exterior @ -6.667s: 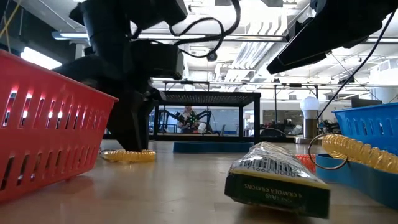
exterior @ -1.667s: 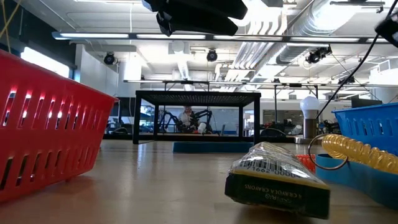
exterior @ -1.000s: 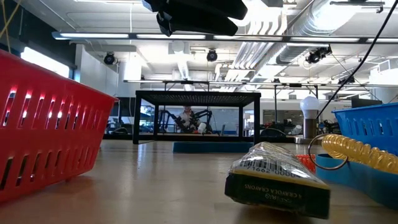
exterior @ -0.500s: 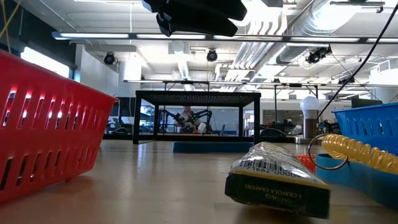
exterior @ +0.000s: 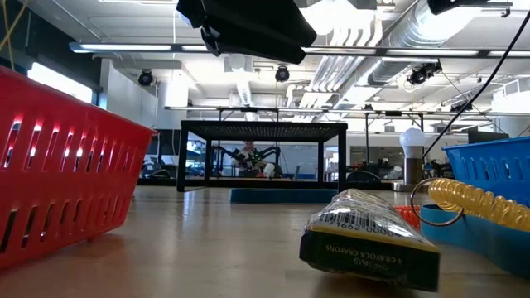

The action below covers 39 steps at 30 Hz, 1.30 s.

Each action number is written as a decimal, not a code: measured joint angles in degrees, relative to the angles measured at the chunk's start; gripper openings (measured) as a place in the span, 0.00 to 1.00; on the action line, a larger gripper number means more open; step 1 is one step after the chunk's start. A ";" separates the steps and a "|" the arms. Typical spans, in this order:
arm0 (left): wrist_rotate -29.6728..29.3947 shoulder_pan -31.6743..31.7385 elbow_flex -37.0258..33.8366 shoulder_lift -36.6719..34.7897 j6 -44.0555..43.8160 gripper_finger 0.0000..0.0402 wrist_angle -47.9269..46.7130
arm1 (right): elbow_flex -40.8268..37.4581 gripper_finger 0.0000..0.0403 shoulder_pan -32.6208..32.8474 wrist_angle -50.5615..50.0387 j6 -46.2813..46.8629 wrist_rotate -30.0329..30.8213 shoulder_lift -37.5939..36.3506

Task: Pick & Place Office Desk Supplies
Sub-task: Put the blue rubber band into the black bin

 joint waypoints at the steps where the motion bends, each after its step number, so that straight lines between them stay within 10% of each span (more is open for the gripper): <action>1: 0.00 0.00 0.00 0.00 -0.01 0.46 0.01 | 0.00 0.36 -0.64 -0.61 -0.28 0.74 0.00; 11: 0.00 -0.32 0.00 0.00 0.02 0.46 -0.25 | -0.02 0.36 -14.11 -4.48 0.19 1.38 2.35; 22: -0.04 -1.48 0.00 0.00 1.20 0.46 -0.47 | 0.00 0.36 -28.03 -3.03 -5.73 -13.16 13.17; 39: 0.00 -2.21 0.00 0.00 2.01 0.46 -2.03 | 0.09 0.36 -37.01 1.14 -8.87 -22.40 23.35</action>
